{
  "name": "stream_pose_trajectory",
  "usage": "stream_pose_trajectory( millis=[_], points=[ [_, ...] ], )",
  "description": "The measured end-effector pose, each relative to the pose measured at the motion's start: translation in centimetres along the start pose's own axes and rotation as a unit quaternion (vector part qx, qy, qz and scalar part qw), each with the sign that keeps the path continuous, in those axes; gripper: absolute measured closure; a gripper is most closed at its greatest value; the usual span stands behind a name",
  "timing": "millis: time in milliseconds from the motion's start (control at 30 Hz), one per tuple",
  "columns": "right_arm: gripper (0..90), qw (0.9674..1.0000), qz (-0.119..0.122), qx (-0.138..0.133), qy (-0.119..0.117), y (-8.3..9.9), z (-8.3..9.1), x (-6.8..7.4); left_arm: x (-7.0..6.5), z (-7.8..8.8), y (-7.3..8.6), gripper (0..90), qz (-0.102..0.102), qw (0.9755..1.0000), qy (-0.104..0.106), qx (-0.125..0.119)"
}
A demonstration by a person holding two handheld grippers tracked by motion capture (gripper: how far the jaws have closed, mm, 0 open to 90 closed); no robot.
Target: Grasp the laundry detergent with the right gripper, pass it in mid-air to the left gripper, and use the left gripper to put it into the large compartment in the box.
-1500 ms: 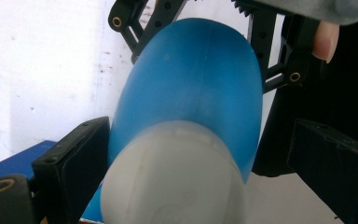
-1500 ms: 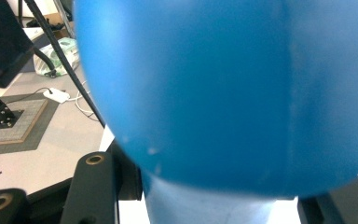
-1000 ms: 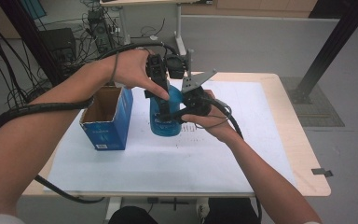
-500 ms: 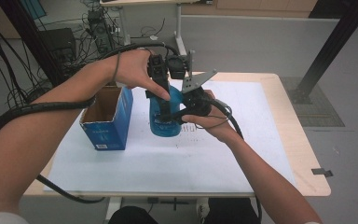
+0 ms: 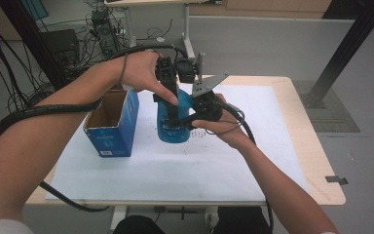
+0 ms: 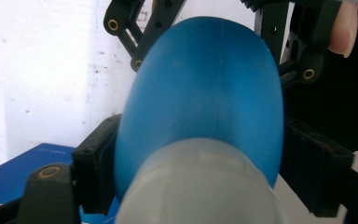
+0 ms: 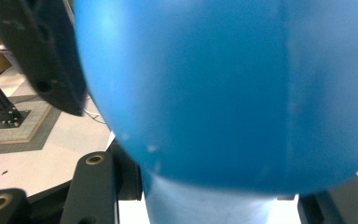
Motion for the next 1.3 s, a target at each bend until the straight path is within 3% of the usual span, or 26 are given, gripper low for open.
stream_pose_trajectory(
  millis=[233,1300],
  points=[
    [43.6,1.0000,0.008,0.003,-0.002,-0.04,-0.02,0.14,0.09,0.21,-0.09,35.2,-0.004,1.0000,-0.003,-0.002],
    [43.5,0.9999,0.005,0.007,-0.008,0.50,-0.61,0.27,-0.15,-0.52,0.32,36.4,-0.011,0.9999,-0.004,0.007]
  ],
)
Point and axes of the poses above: each handheld gripper's, and its own axes: z roughly backward along the jaws, y roughly out of its underside, x roughly to its left, the point moved 10 cm from there along -z, roughly forward along the jaws, and after that the axes turned 11 degrees about -y, right-handed, at the moved point
